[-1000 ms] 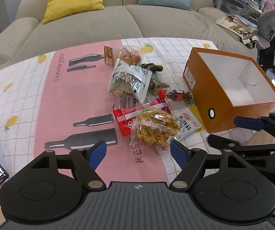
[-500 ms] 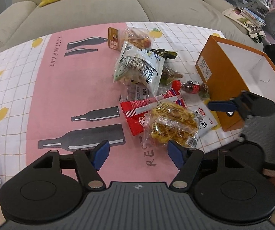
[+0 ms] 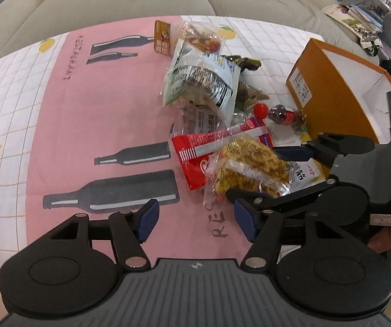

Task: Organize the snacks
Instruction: 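Grasp the yellow waffle-cracker bag with the right gripper, then carry waffle bag into box with right gripper while left gripper brings red stick snack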

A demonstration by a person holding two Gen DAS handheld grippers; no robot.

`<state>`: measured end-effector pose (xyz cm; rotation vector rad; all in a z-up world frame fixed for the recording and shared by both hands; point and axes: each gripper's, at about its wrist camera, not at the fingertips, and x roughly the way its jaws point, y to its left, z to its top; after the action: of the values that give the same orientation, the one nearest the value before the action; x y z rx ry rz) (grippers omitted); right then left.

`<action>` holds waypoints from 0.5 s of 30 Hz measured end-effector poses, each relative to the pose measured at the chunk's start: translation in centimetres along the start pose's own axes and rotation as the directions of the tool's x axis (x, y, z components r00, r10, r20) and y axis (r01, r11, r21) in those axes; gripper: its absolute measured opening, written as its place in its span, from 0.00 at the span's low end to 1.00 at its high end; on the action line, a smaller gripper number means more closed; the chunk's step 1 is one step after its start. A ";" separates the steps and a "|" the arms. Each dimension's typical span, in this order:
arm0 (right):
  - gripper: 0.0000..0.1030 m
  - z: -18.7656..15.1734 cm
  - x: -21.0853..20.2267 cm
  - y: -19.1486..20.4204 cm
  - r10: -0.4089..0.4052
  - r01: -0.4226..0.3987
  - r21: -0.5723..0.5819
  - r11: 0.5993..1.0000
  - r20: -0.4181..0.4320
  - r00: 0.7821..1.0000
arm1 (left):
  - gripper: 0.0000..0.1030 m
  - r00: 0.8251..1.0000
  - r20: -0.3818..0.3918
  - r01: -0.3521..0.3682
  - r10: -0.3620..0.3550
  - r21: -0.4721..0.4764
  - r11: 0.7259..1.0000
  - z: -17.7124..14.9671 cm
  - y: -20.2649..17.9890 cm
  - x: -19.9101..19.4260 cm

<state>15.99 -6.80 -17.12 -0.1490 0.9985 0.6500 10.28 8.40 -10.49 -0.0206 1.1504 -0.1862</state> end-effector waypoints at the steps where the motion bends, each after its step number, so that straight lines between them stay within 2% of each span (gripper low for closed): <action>1: 0.74 -0.1 -0.1 0.0 0.002 -0.002 0.003 1.000 0.001 1.000 | 0.72 1.000 -0.004 -0.002 0.002 -0.002 1.000 -0.1 0.0 0.1; 5: 0.64 -0.6 -0.6 0.2 -0.009 0.009 -0.002 1.000 0.006 1.000 | 0.72 1.000 -0.006 0.003 -0.003 0.005 1.000 -0.2 -0.1 0.1; 10: 0.59 -0.6 -2.0 -0.1 -0.039 0.038 0.026 0.999 0.019 0.999 | 0.72 1.000 0.017 0.017 -0.018 0.048 0.999 -0.1 -0.4 -0.1; 15: 0.58 -0.5 -5.2 -0.9 -0.142 0.133 0.111 0.985 0.069 0.988 | 0.71 0.998 0.054 0.012 -0.020 0.132 0.991 0.2 -0.9 0.1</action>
<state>14.16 -9.97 -13.33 -0.0976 0.9379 0.4718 10.34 7.46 -10.44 0.0809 1.0808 -0.2737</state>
